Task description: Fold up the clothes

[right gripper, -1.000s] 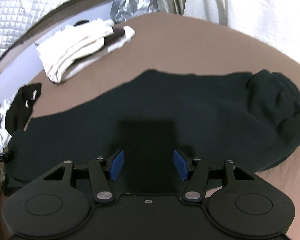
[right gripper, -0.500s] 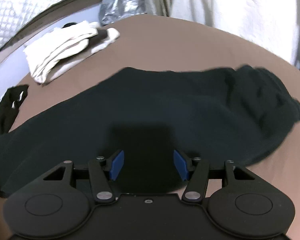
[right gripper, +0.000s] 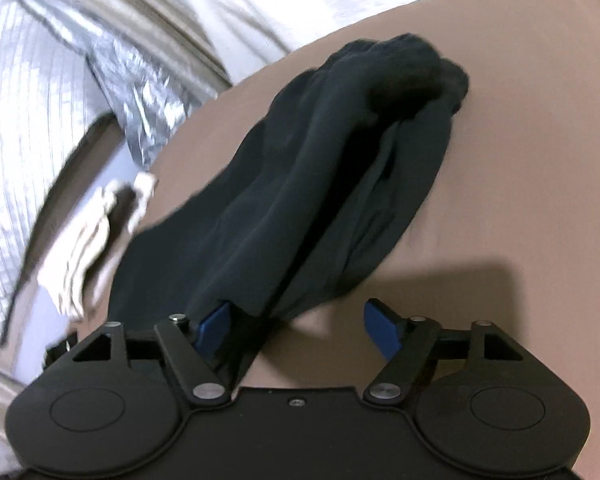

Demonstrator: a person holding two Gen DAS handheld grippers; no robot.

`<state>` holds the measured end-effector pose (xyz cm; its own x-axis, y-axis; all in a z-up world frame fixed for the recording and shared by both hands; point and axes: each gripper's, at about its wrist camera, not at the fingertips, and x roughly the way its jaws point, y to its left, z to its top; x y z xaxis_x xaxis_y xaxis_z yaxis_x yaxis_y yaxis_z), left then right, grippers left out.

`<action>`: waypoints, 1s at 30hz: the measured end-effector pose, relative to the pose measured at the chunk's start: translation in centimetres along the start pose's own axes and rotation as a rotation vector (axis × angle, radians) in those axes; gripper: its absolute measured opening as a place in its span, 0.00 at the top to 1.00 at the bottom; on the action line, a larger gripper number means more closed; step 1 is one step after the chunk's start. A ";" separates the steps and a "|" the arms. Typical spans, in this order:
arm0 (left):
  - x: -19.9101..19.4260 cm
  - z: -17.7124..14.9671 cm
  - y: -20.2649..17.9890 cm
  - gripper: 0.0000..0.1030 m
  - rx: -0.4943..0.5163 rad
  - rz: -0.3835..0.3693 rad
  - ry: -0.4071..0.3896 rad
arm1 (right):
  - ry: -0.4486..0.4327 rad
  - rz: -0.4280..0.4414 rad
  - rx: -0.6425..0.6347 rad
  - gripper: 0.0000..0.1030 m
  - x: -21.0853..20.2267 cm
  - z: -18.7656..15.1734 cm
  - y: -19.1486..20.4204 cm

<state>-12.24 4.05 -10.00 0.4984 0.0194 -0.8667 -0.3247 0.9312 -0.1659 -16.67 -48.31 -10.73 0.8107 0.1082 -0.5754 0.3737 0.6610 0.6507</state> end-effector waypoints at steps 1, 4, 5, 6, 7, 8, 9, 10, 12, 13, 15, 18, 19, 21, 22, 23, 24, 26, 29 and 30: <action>0.1 -0.2 -0.6 0.35 0.023 0.015 -0.005 | -0.017 0.003 0.000 0.14 0.4 0.8 -0.3; 0.5 -0.5 -1.8 0.34 0.070 0.061 -0.008 | -0.076 -0.056 0.034 0.04 2.4 3.8 -1.6; 0.7 -0.5 -2.0 0.34 0.076 0.076 -0.002 | -0.097 -0.079 0.057 0.04 3.1 4.8 -2.2; 0.9 -0.5 -2.1 0.34 0.078 0.089 0.003 | -0.115 -0.094 0.063 0.04 3.8 5.7 -2.7; 1.0 -0.6 -1.9 0.34 0.070 0.090 0.008 | -0.131 -0.103 0.059 0.04 4.6 6.6 -3.0; 1.2 -0.6 -1.7 0.34 0.065 0.095 0.013 | -0.149 -0.114 0.049 0.11 5.5 7.5 -3.1; 1.5 -0.7 -1.7 0.34 0.070 0.112 0.020 | -0.147 -0.123 0.043 0.24 6.4 8.5 -2.9; 1.9 -0.7 -1.6 0.34 0.075 0.128 0.026 | -0.111 -0.110 0.029 0.64 7.3 9.7 -2.4; 2.4 -0.8 -1.8 0.35 0.089 0.163 0.036 | -0.119 -0.119 -0.138 0.73 6.8 12.1 1.3; 2.4 -0.9 -1.9 0.35 0.093 0.169 0.034 | -0.134 -0.129 -0.235 0.76 6.3 13.3 3.5; 2.3 -1.3 -2.0 0.34 0.086 0.161 0.019 | -0.213 -0.106 -0.367 0.77 4.5 14.6 6.7; 1.9 -2.0 -2.1 0.34 0.055 0.134 -0.008 | -0.263 -0.107 -0.376 0.76 3.9 15.9 7.3; 2.0 -2.2 -2.1 0.34 0.045 0.133 -0.010 | -0.267 -0.142 -0.369 0.76 4.4 16.0 6.8; 2.0 -2.6 -1.8 0.34 0.019 0.142 -0.016 | -0.277 -0.302 -0.357 0.76 7.2 15.3 5.0; 1.7 -2.8 -1.3 0.34 -0.007 0.146 -0.013 | -0.257 -0.368 -0.316 0.76 8.6 14.8 3.5; 1.5 -3.0 -0.9 0.34 -0.033 0.150 -0.009 | -0.199 -0.405 -0.252 0.76 9.9 14.3 1.5; 1.1 -3.1 -0.3 0.34 -0.058 0.158 -0.008 | -0.186 -0.390 -0.215 0.75 10.1 13.9 0.2; -0.1 -3.7 1.4 0.34 -0.102 0.209 -0.021 | -0.219 -0.315 -0.172 0.73 9.4 13.1 -1.6; -1.8 -4.6 3.6 0.34 -0.157 0.253 -0.036 | -0.219 -0.317 -0.213 0.72 8.8 12.6 -1.8; -2.2 -4.9 4.1 0.34 -0.176 0.242 -0.035 | -0.216 -0.321 -0.215 0.72 8.7 12.5 -1.8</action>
<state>-18.61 6.06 -11.05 0.4159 0.2482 -0.8749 -0.5702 0.8206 -0.0382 -4.69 -57.83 -10.74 0.7530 -0.2704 -0.5999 0.5381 0.7778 0.3248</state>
